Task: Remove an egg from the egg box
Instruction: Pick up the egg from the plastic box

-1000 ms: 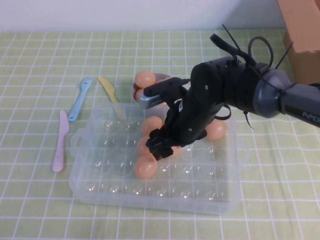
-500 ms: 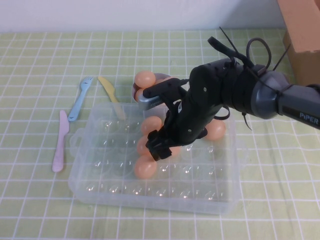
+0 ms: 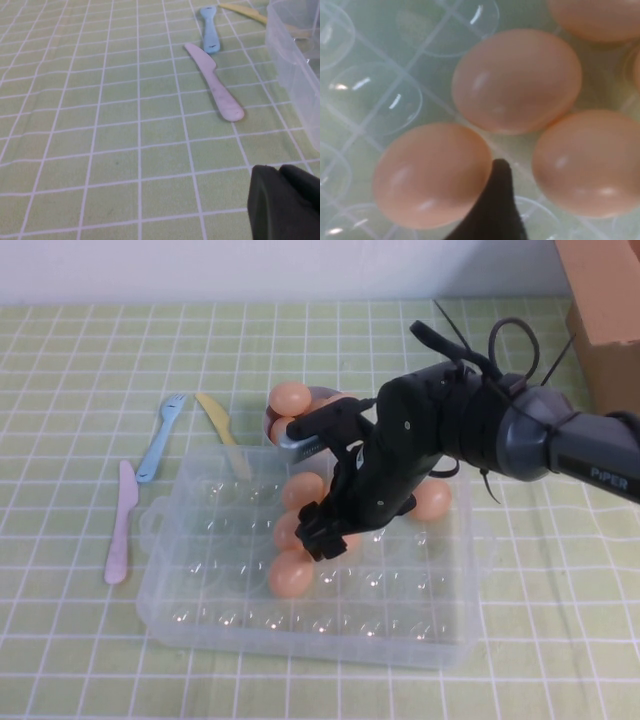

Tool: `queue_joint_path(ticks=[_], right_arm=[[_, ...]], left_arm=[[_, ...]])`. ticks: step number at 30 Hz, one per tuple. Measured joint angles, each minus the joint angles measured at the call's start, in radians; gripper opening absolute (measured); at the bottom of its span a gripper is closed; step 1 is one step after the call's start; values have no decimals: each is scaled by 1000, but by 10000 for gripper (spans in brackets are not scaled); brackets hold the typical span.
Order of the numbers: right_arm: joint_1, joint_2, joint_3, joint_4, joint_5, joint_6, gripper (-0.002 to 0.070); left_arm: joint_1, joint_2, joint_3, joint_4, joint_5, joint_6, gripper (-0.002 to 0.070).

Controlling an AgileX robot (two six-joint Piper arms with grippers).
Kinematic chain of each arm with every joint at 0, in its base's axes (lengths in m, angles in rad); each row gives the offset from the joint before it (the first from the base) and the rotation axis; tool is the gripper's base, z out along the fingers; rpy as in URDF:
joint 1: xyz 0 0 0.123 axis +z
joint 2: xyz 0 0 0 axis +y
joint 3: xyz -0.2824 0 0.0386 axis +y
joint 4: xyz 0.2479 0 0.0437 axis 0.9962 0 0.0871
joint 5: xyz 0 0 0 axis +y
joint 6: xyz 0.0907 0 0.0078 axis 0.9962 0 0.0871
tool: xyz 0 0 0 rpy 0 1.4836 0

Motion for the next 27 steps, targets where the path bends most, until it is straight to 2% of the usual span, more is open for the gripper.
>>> queue_joint_path(ticks=[10, 14, 17, 27], right_arm=[[0, 26, 0, -4, -13, 0, 575], [0, 27, 0, -4, -17, 0, 515], [0, 27, 0, -4, -17, 0, 442], [0, 4, 0, -9, 13, 0, 442]], left_arm=[[0, 0, 0, 0, 0, 0, -5], [0, 0, 0, 0, 0, 0, -5], [0, 0, 0, 0, 0, 0, -5], [0, 0, 0, 0, 0, 0, -5]])
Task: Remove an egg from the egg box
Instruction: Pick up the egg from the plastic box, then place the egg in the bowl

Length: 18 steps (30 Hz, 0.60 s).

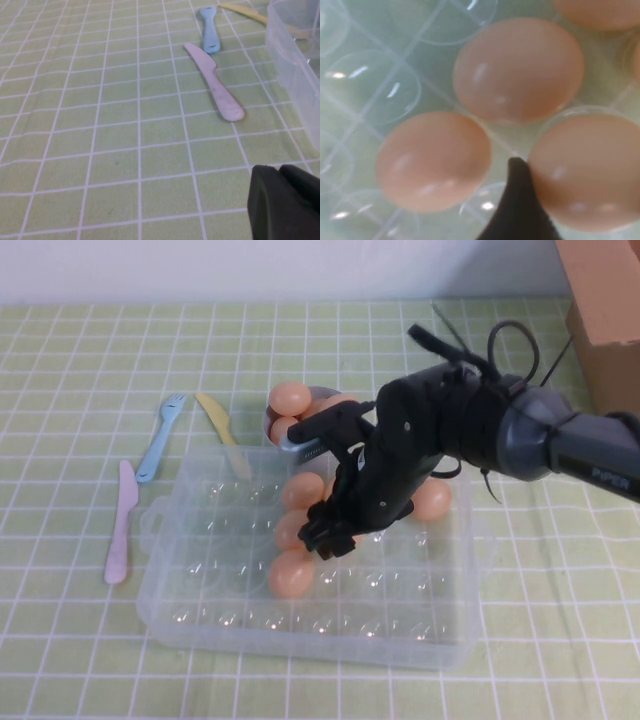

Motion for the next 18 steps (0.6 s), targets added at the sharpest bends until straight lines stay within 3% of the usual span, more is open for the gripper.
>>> queue_joint_path(ticks=[8, 18], right_arm=[[0, -180, -8, -17, 0, 0, 442], [-2, -132, -52, -77, -323, 0, 442]], left_arm=[[0, 0, 0, 0, 0, 0, -5], [0, 0, 0, 0, 0, 0, -5]])
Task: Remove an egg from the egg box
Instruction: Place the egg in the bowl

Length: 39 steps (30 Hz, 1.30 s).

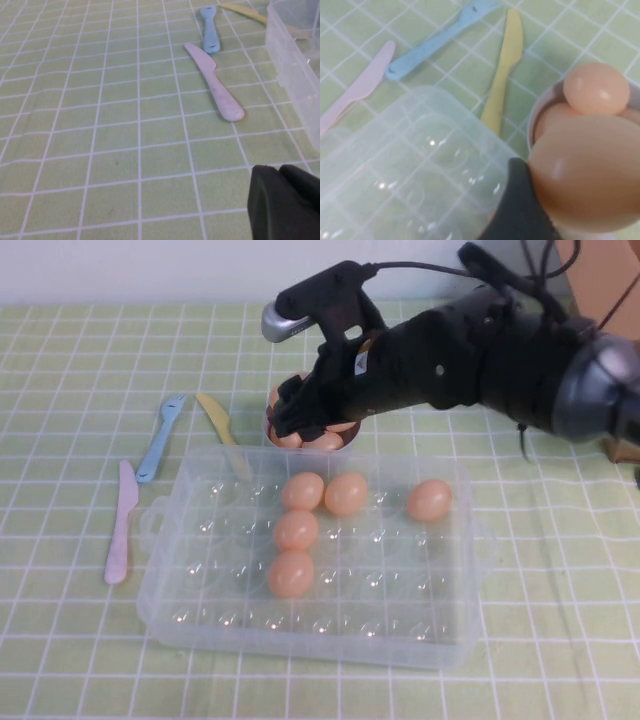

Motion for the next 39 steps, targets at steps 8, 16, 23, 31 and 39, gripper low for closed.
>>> queue_joint_path(ticks=[8, 16, 23, 31, 39], right_arm=[[0, 186, -211, -1, 25, 0, 442], [-18, 356, -467, -37, 244, 54, 441], [-30, 415, -572, -88, 372, 220, 441], [-29, 427, -598, -118, 370, 263, 441], [-29, 427, -598, -142, 368, 277, 441]], left_arm=[[0, 0, 0, 0, 0, 0, -5], [0, 0, 0, 0, 0, 0, -4], [0, 0, 0, 0, 0, 0, -5], [0, 0, 0, 0, 0, 0, -5], [0, 0, 0, 0, 0, 0, -5]])
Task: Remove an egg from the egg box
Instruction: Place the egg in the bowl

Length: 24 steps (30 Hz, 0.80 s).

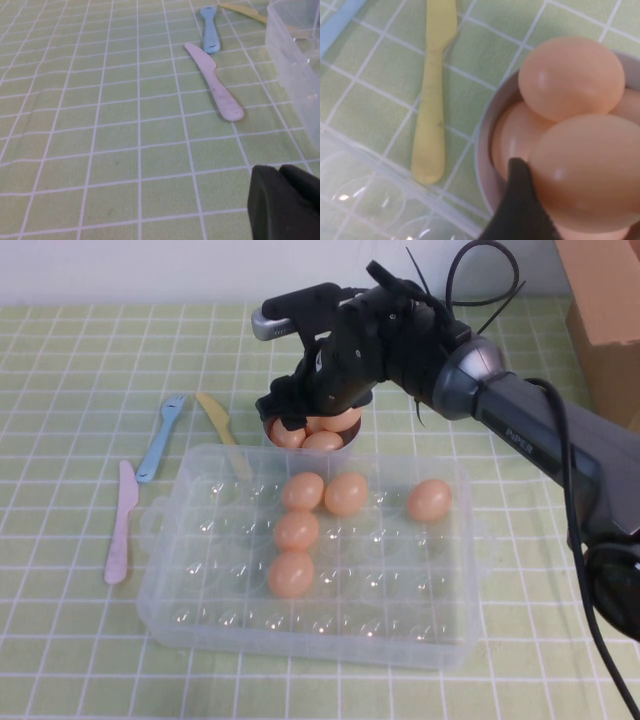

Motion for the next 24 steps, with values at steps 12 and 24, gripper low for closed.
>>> queue_joint_path(ticks=[12, 24], right_arm=[[0, 30, -1, -20, -23, 0, 441], [0, 34, -1, -21, -13, 0, 459]], left_arm=[[0, 0, 0, 0, 0, 0, -5], [0, 0, 0, 0, 0, 0, -5]])
